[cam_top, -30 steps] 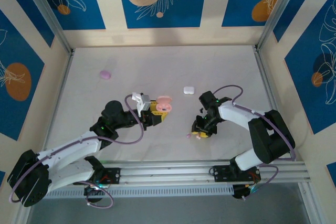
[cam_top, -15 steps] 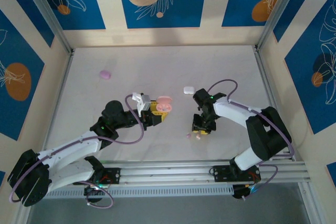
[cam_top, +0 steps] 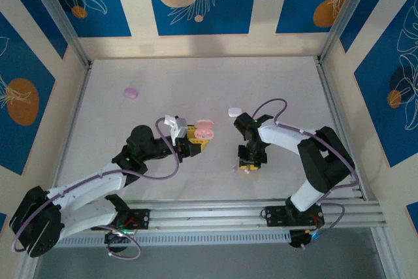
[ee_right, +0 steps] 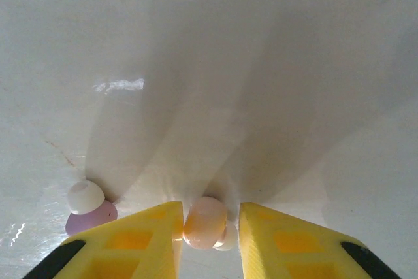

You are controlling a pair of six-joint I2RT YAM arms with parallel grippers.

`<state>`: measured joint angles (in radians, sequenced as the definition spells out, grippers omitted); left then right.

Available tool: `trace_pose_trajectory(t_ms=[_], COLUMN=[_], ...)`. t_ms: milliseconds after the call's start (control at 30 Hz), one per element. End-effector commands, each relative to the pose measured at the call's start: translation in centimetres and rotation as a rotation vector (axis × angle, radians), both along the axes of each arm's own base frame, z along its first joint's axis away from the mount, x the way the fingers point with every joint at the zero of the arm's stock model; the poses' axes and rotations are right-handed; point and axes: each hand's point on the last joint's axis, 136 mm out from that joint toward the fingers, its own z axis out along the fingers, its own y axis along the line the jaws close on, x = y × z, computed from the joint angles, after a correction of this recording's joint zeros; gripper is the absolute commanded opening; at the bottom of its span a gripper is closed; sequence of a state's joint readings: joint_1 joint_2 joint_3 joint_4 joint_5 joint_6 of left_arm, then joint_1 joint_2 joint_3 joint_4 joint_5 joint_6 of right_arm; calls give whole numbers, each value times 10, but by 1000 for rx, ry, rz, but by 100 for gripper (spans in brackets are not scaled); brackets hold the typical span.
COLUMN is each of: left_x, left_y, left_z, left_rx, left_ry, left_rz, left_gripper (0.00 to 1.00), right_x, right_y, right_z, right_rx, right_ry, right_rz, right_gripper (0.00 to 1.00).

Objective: Insert the wireless bluetooth earbuds into the charging case

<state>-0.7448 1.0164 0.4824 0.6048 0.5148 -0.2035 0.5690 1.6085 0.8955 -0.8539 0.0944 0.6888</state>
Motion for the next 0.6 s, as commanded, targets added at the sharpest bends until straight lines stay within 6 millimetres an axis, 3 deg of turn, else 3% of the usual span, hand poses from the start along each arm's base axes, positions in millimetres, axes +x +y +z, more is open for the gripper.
trace_pose_trajectory(t_ms=[0,567], left_x=[-5,-5], left_y=[-2,-1], left_z=[11,10], left_rx=[-17,-15], left_ry=[-29,-28], left_rz=[-13,-9], left_gripper=[27,27], right_x=[-1,0], right_y=[0,2], right_z=[1,-2], right_rx=[-21,-26], right_ry=[12,23], right_rz=[-3,5], right_gripper=[29,25])
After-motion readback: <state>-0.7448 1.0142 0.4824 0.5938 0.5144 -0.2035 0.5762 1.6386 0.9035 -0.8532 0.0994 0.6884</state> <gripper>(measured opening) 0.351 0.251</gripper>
